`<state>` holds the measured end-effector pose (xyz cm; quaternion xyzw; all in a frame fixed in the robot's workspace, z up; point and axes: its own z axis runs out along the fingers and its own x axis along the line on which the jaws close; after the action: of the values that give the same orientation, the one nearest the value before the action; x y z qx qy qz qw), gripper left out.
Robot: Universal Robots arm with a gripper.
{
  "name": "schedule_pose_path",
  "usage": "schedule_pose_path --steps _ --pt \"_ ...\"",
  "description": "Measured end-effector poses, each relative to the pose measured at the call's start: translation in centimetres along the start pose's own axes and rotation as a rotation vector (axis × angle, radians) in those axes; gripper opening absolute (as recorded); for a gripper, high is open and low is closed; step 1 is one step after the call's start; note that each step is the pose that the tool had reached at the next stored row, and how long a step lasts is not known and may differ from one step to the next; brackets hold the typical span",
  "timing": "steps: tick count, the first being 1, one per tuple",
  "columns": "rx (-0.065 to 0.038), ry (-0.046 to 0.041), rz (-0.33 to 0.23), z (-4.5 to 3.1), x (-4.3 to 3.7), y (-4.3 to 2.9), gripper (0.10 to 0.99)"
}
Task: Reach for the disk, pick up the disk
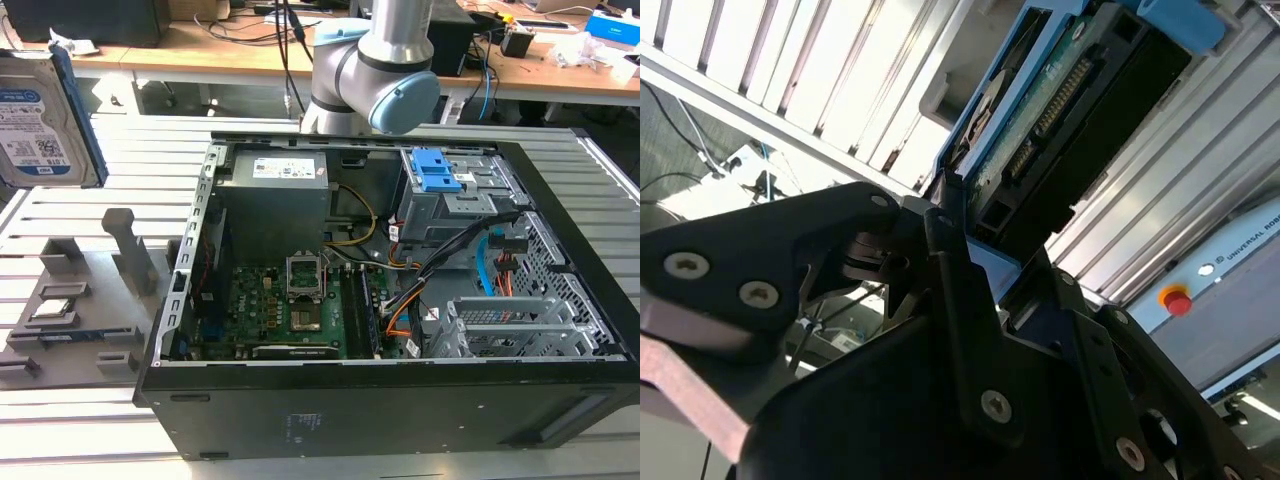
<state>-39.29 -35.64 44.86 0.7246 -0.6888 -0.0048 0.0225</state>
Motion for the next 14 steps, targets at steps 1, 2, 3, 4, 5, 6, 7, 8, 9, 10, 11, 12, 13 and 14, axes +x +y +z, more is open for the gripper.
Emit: schedule_pose_path --steps 1,2,3,4,5,6,7,8,9,10,11,12,13,14 --pt "0.0 0.0 0.0 -0.23 0.0 0.01 0.365" --pt "0.0 0.0 0.0 -0.48 0.01 0.01 0.365" --pt "0.0 0.0 0.0 -0.67 0.02 0.02 0.365" --pt "0.0 -0.0001 0.0 -0.82 0.02 0.03 0.365" --pt "0.0 0.0 0.0 -1.05 0.02 0.03 0.365" --pt "0.0 0.0 0.0 -1.28 0.03 0.04 0.365" --pt "0.0 0.0 0.0 -1.46 0.03 0.04 0.365" --pt "0.0 0.0 0.0 -1.67 0.04 0.05 0.365" --pt "0.0 0.0 0.0 -2.02 0.05 0.06 0.365" --pt "0.0 0.0 0.0 -2.25 0.05 0.07 0.365" --pt "0.0 0.0 0.0 -2.4 0.06 0.08 0.365" --pt "0.0 -0.0001 0.0 -2.53 0.06 0.08 0.365" --pt "0.0 0.0 0.0 -2.69 0.07 0.08 0.365" --pt "0.0 0.0 0.0 -2.81 0.07 0.09 0.365"
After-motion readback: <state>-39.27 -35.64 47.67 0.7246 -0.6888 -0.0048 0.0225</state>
